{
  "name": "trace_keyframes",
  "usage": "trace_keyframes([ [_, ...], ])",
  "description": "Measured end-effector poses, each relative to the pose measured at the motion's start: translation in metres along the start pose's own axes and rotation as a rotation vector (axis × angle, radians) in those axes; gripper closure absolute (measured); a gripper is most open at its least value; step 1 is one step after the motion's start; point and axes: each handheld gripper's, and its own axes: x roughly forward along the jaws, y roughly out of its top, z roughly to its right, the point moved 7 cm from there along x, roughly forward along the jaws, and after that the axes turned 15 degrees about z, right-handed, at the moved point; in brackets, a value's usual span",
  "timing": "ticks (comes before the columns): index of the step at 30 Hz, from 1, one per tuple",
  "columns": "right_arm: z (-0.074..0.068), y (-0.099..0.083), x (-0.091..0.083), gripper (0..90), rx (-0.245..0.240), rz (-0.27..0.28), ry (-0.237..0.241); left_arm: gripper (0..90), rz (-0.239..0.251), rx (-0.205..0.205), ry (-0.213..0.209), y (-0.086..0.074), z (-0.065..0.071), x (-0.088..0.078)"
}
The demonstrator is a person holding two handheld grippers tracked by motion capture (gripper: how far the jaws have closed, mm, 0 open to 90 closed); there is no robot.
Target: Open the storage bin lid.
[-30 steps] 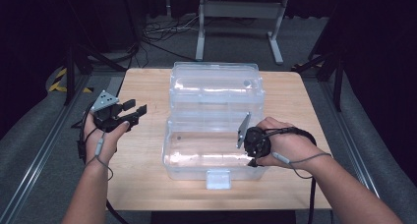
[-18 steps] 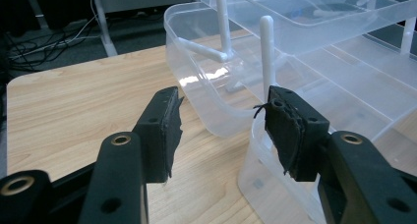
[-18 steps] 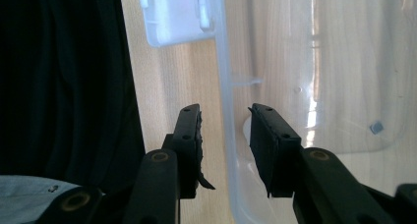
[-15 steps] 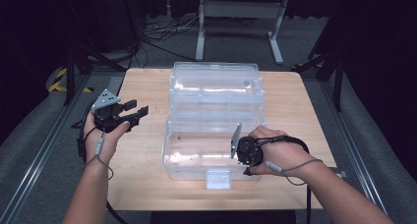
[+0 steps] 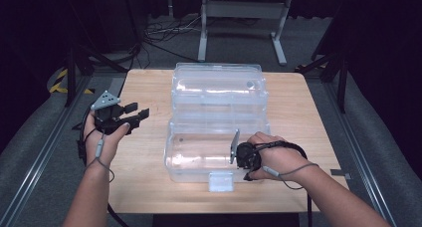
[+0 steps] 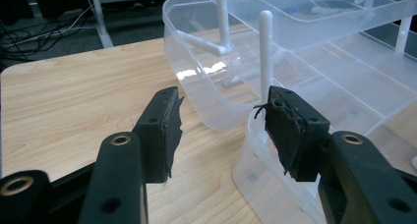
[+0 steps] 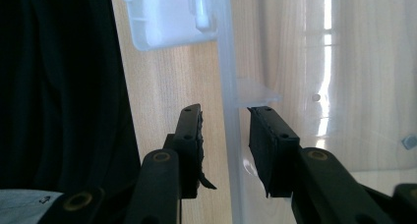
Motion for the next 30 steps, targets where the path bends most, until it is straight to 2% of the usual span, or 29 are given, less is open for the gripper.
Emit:
trace_keyframes([
  [10, 0.0, -0.004, 0.012, 75.1, -0.015, -0.028, 0.003, 49.5, -0.025, 0.013, -0.003, 0.0, 0.002, -0.001],
  [15, 0.002, -0.005, 0.013, 82.2, -0.036, -0.043, -0.016, 52.1, -0.04, 0.023, -0.019, 0.0, 0.005, -0.001],
  [20, 0.001, -0.005, 0.013, 83.4, -0.055, -0.053, -0.03, 52.9, -0.042, 0.025, -0.02, 0.001, 0.006, -0.001],
  [30, 0.001, -0.005, 0.014, 83.4, -0.049, -0.036, -0.035, 50.6, -0.032, 0.036, -0.035, 0.006, 0.012, 0.004],
])
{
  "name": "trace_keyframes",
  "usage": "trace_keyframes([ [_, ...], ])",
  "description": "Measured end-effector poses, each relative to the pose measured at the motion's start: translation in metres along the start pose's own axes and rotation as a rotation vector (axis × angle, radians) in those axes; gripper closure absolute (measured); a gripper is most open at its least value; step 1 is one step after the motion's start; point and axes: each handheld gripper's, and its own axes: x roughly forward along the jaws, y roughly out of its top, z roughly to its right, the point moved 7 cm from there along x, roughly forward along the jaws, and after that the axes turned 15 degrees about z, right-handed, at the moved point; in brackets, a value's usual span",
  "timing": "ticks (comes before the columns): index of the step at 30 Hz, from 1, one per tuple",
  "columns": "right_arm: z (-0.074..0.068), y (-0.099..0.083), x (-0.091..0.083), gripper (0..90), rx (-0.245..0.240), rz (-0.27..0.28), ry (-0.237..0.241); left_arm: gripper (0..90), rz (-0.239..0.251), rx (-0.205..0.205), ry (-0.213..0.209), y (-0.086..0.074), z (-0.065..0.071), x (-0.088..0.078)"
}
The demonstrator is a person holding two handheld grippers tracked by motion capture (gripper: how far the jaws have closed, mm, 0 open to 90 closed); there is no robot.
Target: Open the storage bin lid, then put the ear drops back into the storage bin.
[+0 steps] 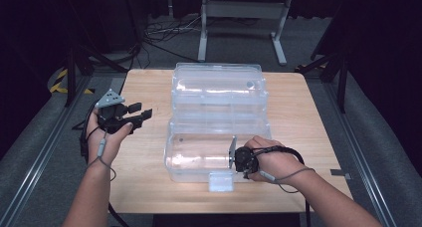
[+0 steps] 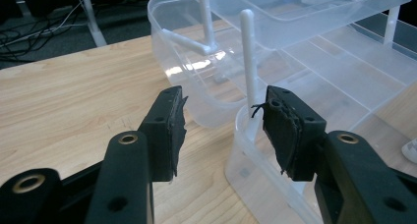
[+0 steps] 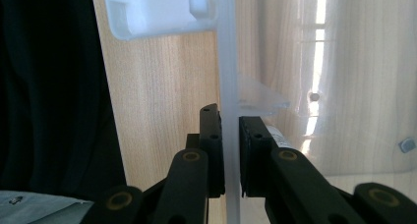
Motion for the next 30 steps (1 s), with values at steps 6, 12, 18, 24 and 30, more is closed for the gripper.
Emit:
trace_keyframes([
  [6, 0.0, -0.001, 0.0, 83.2, 0.001, 0.012, 0.001, 50.2, -0.007, 0.022, -0.026, 0.007, 0.009, 0.005],
  [12, 0.001, -0.001, 0.0, 83.1, 0.003, 0.015, 0.001, 49.8, -0.015, 0.047, -0.054, 0.016, 0.017, 0.01],
  [18, 0.001, -0.001, 0.0, 83.1, 0.004, 0.016, 0.001, 49.7, -0.017, 0.045, -0.11, 0.025, 0.028, 0.018],
  [24, 0.0, -0.001, 0.0, 82.9, 0.006, 0.016, 0.005, 49.7, -0.021, 0.06, -0.151, 0.036, 0.035, 0.025],
  [30, 0.001, -0.001, 0.0, 82.8, 0.008, 0.019, 0.007, 49.1, -0.034, 0.093, -0.186, 0.045, 0.041, 0.035],
])
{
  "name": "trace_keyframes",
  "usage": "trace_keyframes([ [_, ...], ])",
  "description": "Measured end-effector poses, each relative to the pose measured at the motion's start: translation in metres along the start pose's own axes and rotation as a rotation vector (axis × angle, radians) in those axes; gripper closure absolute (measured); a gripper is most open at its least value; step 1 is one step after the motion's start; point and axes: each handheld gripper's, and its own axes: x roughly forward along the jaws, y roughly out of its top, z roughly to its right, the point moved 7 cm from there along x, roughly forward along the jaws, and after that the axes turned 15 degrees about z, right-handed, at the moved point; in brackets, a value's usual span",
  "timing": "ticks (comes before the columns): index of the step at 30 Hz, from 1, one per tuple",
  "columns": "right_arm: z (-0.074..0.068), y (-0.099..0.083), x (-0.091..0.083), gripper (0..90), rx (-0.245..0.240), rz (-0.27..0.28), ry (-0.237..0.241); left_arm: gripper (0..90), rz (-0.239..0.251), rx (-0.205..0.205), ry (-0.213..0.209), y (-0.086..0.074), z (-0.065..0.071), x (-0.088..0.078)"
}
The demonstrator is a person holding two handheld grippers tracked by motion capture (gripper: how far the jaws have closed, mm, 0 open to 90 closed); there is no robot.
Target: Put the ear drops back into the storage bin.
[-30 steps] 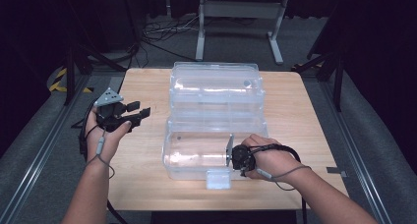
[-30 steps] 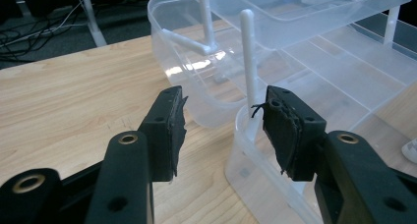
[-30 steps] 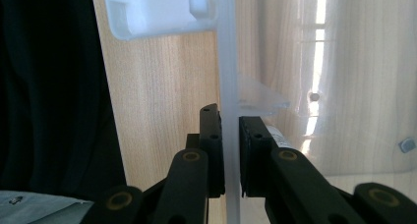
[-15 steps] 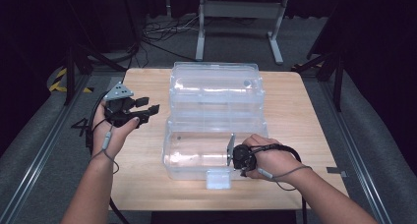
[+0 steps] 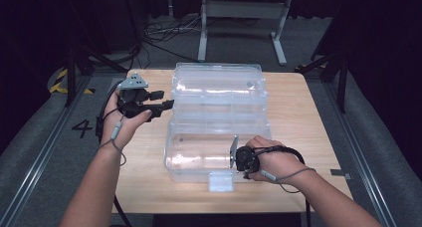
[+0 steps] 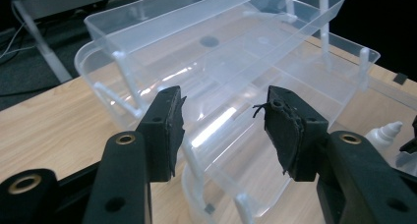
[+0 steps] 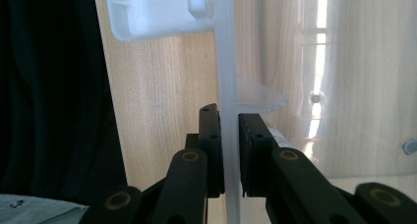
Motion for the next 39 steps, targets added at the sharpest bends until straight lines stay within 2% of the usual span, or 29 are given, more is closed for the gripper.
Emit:
trace_keyframes([
  [7, 0.0, 0.0, 0.0, 82.5, 0.014, -0.012, 0.011, 49.5, 0.0, 0.035, -0.06, 0.012, 0.008, 0.017],
  [13, 0.001, 0.001, 0.0, 82.5, 0.006, -0.015, 0.008, 49.9, 0.004, 0.064, -0.15, 0.021, 0.016, 0.037],
  [19, 0.001, 0.001, 0.0, 82.4, 0.007, -0.016, 0.01, 50.7, 0.004, 0.071, -0.174, 0.027, 0.018, 0.046],
  [27, 0.001, 0.0, 0.0, 82.3, 0.014, -0.01, 0.006, 54.3, -0.047, 0.086, -0.23, 0.025, 0.024, 0.07],
  [39, 0.0, 0.0, 0.0, 82.4, 0.013, -0.008, 0.008, 58.7, -0.1, 0.086, -0.272, 0.022, 0.03, 0.102],
])
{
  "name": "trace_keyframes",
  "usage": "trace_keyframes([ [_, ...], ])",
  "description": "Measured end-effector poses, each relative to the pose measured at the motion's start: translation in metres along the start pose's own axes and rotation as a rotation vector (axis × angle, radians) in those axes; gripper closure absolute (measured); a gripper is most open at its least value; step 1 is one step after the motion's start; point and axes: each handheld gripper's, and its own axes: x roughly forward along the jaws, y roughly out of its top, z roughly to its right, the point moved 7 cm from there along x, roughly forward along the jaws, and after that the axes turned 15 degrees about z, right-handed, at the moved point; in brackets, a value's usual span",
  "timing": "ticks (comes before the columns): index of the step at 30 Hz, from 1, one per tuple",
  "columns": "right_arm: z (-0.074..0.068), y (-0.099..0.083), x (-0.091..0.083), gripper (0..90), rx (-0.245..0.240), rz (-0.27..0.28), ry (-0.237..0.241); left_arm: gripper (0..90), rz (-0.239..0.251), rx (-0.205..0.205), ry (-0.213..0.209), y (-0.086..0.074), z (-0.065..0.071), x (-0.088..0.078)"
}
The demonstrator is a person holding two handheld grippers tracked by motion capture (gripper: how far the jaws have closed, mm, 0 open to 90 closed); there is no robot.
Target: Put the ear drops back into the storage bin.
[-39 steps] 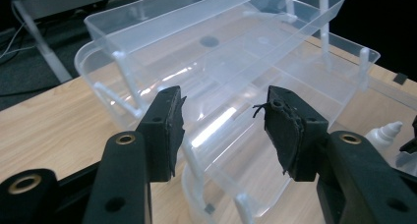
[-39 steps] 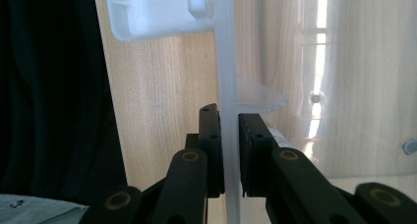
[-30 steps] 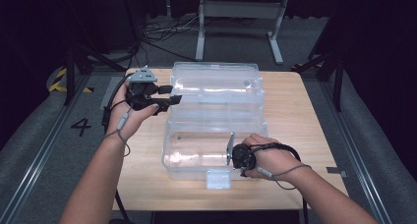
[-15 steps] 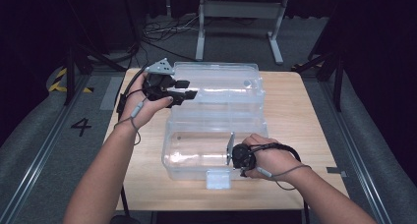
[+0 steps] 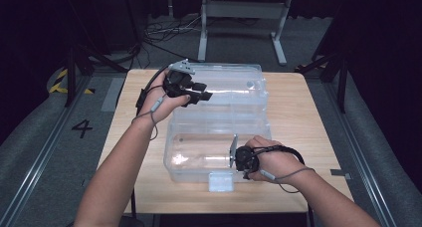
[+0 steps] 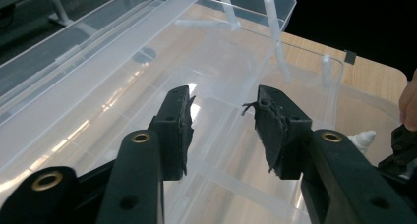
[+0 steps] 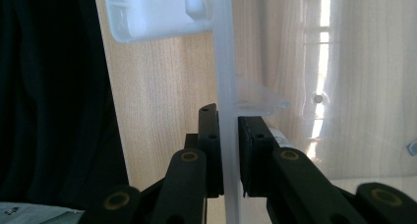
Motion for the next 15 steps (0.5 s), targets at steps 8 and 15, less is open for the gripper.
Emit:
trace_keyframes([
  [8, 0.0, 0.0, 0.0, 82.5, -0.005, 0.003, -0.003, 63.2, -0.008, -0.006, -0.061, 0.001, 0.004, 0.018],
  [15, 0.0, 0.0, 0.001, 82.6, -0.012, 0.009, -0.003, 64.2, -0.045, -0.015, -0.068, -0.003, 0.004, 0.032],
])
